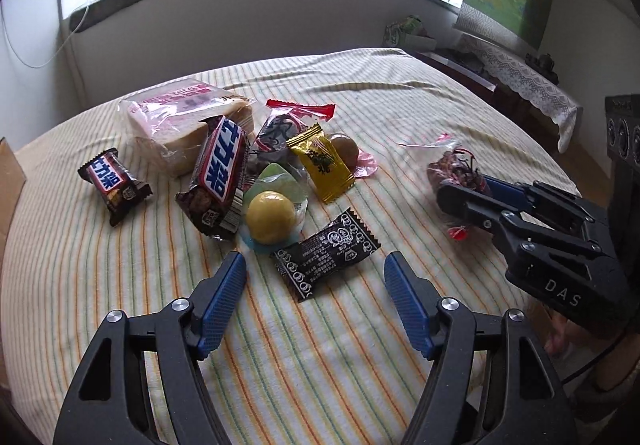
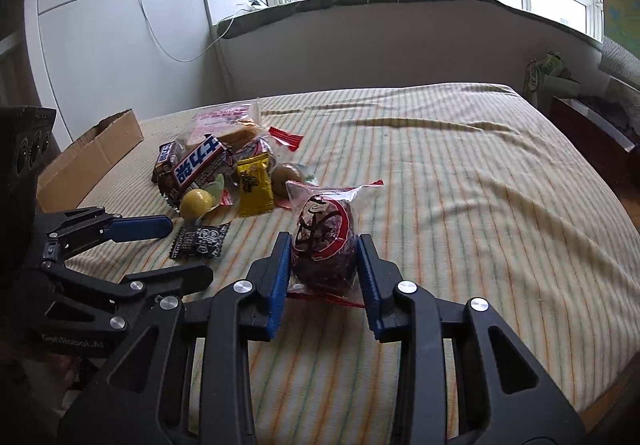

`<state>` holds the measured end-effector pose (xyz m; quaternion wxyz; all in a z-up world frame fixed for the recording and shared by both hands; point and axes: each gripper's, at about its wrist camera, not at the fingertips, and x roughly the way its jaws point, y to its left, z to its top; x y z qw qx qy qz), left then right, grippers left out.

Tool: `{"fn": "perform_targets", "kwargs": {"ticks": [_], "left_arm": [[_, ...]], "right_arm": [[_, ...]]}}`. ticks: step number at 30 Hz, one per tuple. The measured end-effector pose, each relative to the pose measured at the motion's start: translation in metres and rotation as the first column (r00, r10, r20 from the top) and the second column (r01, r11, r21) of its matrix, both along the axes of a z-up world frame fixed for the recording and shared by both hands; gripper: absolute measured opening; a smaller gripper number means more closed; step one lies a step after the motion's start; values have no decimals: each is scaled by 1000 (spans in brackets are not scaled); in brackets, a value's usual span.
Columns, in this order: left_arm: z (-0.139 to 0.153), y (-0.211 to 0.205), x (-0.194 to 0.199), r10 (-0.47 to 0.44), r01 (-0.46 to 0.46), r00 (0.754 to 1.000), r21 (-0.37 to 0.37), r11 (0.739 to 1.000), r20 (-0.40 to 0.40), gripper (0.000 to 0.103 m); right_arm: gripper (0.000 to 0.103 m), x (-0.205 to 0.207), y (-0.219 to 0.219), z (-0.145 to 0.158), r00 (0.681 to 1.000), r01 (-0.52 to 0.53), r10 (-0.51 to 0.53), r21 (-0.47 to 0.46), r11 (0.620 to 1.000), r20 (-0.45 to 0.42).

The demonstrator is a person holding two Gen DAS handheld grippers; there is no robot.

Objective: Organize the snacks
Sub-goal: 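Grasp the red-printed candy bag with the right tool while the left tool grasps the black wrapped sweet, then carry both candies to the cardboard box and open both tools to drop them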

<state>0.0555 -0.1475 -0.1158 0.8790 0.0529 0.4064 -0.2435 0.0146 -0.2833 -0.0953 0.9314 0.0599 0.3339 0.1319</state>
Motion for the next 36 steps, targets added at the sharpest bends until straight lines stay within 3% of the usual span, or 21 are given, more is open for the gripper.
{"fn": "perform_targets", "kwargs": {"ticks": [2,8,9,11,17,31,36], "left_arm": [[1,-5,3,21,-21,1000,-13,1000,-18,80],[-5,-15,3,31,-32,999,13,999,19,81],[-5,-13,3,36,-36,999,8,999,24,79],[-4,-9,6,50,-50,998,5,999,34,58],[-3,2,8,50,-50,998,-18,999,30,36],[2,20,-12,23,-20,999,-123,992,24,34],[15,25,-14,23,-15,999,-153,988,48,34]], "right_arm": [[34,-3,-13,-3,1000,24,-24,15,1000,-4],[34,-8,-25,-7,1000,28,-29,53,998,8],[34,-8,-25,-8,1000,26,-26,59,998,10],[34,-9,-27,-10,1000,20,-21,70,997,12],[34,-12,-29,-13,1000,16,-18,87,996,17],[34,-19,-26,-9,998,41,-43,62,997,37],[34,-22,-20,2,997,43,-45,42,998,61]]}}
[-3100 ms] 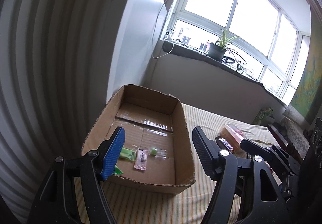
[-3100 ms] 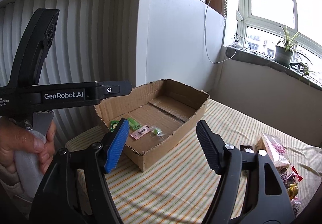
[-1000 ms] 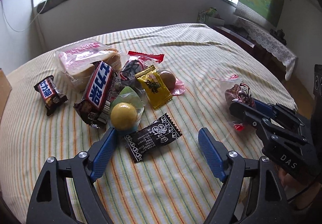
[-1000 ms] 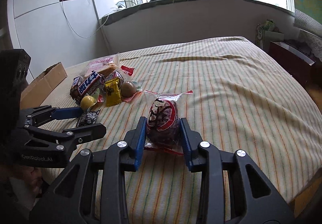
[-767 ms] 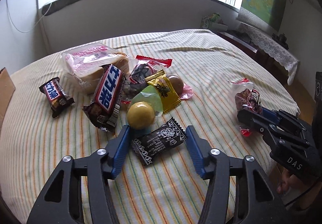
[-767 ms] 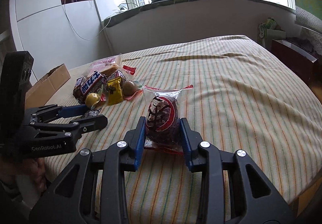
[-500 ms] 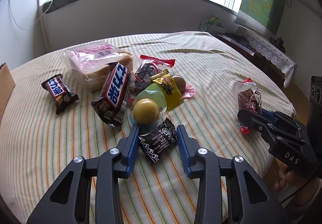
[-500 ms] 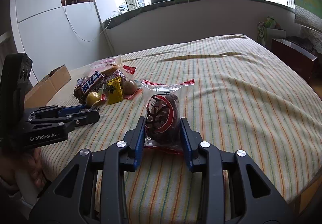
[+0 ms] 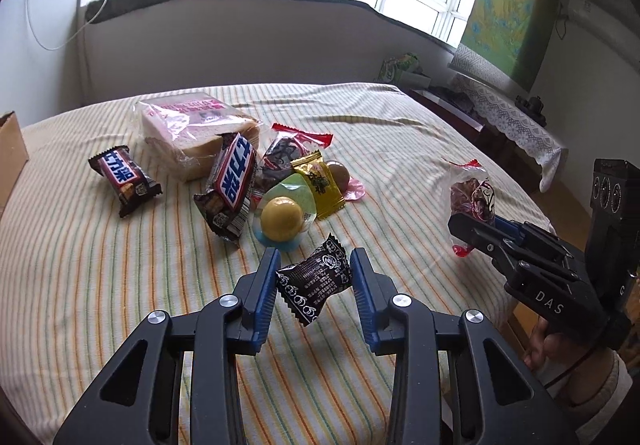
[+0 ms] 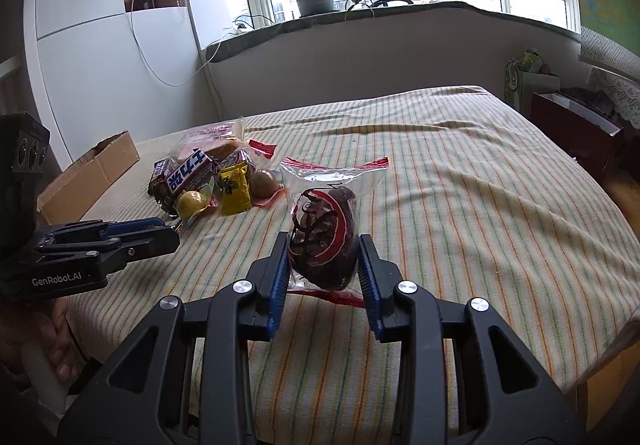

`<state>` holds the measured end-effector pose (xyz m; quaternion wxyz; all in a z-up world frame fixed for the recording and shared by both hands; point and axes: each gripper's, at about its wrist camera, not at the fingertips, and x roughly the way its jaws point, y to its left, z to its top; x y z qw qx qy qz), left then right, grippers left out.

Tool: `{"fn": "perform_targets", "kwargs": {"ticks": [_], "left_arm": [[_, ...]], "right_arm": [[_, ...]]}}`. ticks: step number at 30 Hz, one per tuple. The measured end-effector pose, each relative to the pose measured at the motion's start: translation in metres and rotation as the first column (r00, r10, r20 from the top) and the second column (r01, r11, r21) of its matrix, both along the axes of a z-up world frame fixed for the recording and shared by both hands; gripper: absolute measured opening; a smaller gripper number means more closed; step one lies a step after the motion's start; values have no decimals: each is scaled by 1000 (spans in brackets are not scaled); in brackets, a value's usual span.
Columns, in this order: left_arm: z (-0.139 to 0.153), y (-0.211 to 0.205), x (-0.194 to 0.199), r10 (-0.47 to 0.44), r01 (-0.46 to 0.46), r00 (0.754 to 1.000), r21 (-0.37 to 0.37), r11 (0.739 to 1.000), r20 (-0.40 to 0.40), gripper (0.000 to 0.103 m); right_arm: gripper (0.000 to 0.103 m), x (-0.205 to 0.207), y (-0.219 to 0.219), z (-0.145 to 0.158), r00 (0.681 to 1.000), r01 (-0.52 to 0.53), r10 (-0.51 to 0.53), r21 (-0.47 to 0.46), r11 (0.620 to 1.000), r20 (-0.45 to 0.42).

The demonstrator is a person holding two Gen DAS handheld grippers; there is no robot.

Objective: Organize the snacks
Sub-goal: 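Carry both candies to the cardboard box and open both tools to drop them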

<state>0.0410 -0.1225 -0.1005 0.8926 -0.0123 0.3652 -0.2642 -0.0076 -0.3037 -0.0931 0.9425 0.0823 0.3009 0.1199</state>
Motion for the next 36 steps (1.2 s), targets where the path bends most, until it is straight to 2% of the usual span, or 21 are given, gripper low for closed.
{"fn": "perform_targets", "kwargs": {"ticks": [6,12,16,20,31,36], "left_arm": [[41,7,-4,-6,9,995,-30,1000,99,34],[89,15,-9,-7,21,974,-61,998,228,34],[109,24,-14,10,15,958,-85,996,286,34],[115,33,-19,21,9,952,-98,995,305,34],[110,59,-24,70,-28,952,-142,989,299,34],[106,87,-27,121,-73,949,-171,983,291,34]], "right_arm": [[34,-2,7,29,999,2,0,-30,1000,52],[34,-10,19,81,988,1,9,-68,998,156],[34,-18,33,109,977,-4,23,-90,996,213],[34,-25,47,122,970,-17,41,-104,994,239],[34,-23,77,128,969,-69,101,-144,987,227],[34,-18,101,130,966,-110,145,-168,980,215]]}}
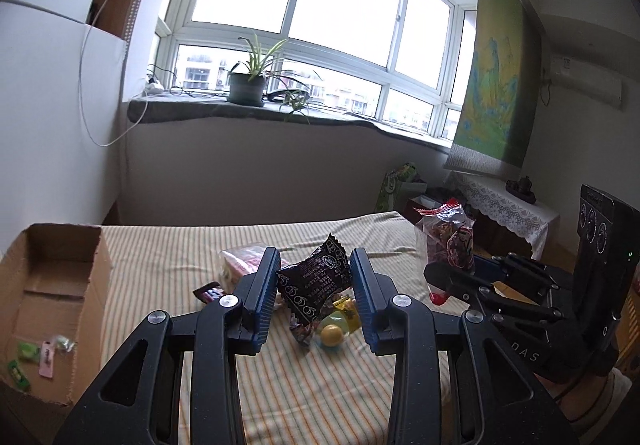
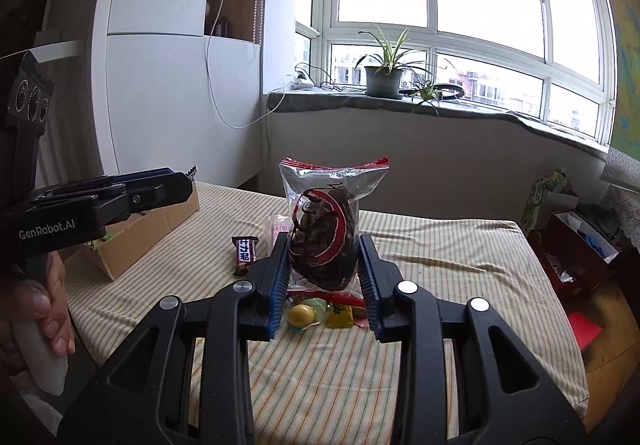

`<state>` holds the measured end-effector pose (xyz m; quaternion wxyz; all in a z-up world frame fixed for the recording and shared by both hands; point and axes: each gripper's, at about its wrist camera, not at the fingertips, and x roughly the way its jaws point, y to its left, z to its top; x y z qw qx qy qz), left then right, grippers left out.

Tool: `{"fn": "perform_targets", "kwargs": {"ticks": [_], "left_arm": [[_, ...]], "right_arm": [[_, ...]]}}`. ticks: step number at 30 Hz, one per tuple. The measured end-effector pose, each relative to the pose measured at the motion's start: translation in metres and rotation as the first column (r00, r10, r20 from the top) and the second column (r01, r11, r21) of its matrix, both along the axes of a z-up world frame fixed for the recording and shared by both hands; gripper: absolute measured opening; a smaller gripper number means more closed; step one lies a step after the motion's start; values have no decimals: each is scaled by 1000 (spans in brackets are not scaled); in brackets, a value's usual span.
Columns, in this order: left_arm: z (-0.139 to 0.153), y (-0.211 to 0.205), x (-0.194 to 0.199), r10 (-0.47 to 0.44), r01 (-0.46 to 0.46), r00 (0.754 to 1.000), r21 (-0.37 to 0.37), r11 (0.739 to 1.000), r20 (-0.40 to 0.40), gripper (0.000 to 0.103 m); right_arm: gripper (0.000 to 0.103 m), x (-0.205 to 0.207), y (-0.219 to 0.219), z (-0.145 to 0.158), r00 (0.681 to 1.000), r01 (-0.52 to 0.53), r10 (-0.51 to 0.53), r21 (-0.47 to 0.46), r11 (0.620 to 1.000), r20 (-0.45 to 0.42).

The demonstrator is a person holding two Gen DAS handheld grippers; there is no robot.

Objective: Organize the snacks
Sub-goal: 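Carry both candies to the cardboard box and open both tools to drop them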

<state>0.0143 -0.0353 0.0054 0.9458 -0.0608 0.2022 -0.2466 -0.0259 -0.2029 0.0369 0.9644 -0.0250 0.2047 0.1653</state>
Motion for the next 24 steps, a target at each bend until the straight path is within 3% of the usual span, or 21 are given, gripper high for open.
{"fn": "perform_targets", "kwargs": {"ticks": [10,19,24], "left_arm": [[-15,105,-6,197,-199,980,-72,977,-30,34],[-31,212,-25,434,-439,898,-89,894,-74,34],[-40,228,-27,463,-470,882,-94,877,-93,34]], "right_arm": [[34,11,104,2,981,-194,193,-64,979,-18],[34,4,232,4,893,-449,450,-93,888,-19],[34,6,271,-2,860,-510,509,-96,855,-36]]}}
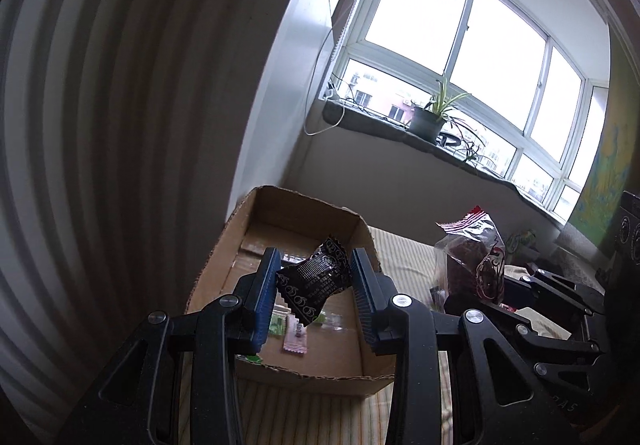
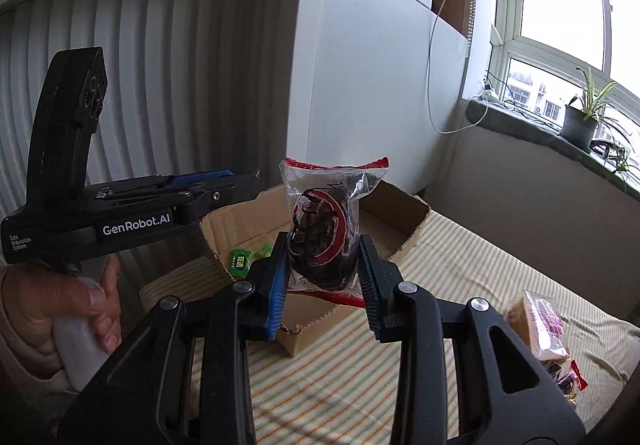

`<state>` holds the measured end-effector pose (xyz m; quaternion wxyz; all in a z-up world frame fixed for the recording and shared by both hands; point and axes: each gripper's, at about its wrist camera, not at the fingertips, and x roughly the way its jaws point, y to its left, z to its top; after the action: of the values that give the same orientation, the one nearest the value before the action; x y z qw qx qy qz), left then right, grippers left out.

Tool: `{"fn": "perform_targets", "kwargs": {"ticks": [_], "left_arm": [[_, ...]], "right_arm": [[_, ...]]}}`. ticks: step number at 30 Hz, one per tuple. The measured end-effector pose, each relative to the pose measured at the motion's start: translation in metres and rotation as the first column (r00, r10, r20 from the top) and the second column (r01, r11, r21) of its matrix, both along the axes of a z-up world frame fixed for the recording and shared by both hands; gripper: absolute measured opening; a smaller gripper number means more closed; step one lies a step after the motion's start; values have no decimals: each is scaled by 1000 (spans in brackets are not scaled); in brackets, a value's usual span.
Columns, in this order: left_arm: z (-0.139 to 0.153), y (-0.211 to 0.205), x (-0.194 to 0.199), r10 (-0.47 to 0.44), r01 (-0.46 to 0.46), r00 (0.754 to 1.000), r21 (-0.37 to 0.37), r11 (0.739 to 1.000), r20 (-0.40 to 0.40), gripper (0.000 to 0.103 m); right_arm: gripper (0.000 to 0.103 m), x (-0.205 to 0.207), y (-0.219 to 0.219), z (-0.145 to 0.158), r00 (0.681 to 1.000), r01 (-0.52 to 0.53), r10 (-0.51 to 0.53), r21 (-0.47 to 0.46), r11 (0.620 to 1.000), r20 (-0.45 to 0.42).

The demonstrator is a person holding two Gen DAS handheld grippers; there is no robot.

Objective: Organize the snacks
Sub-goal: 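Carry both candies to the cardboard box and open both tools to drop them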

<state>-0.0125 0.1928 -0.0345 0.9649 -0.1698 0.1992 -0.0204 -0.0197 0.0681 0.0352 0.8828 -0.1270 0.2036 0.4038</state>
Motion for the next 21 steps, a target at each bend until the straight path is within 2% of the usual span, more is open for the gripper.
{"fn": "perform_targets", "kwargs": {"ticks": [7,9,10,11,15,21], "left_arm": [[-16,7,18,-11,11,999,-10,1000,-49,36],[-21,8,25,-12,12,997,-8,1000,-79,48],[-24,9,27,3,-4,996,-5,1000,-90,65],[-25,13,28,36,-36,995,-1,999,-97,69],[-29,29,28,81,-86,991,-42,995,-108,70],[-28,39,23,112,-118,988,-56,991,-103,70]], "right_arm": [[34,26,22,-5,1000,-7,7,-17,1000,-7],[34,38,30,-9,1000,-14,13,-24,1000,-14],[34,44,35,-13,999,-23,22,-36,999,-24],[37,51,41,-19,999,-29,27,-58,998,-38],[49,61,45,-31,998,-25,22,-62,998,-60],[51,62,39,-39,997,-16,11,-70,997,-75]]}}
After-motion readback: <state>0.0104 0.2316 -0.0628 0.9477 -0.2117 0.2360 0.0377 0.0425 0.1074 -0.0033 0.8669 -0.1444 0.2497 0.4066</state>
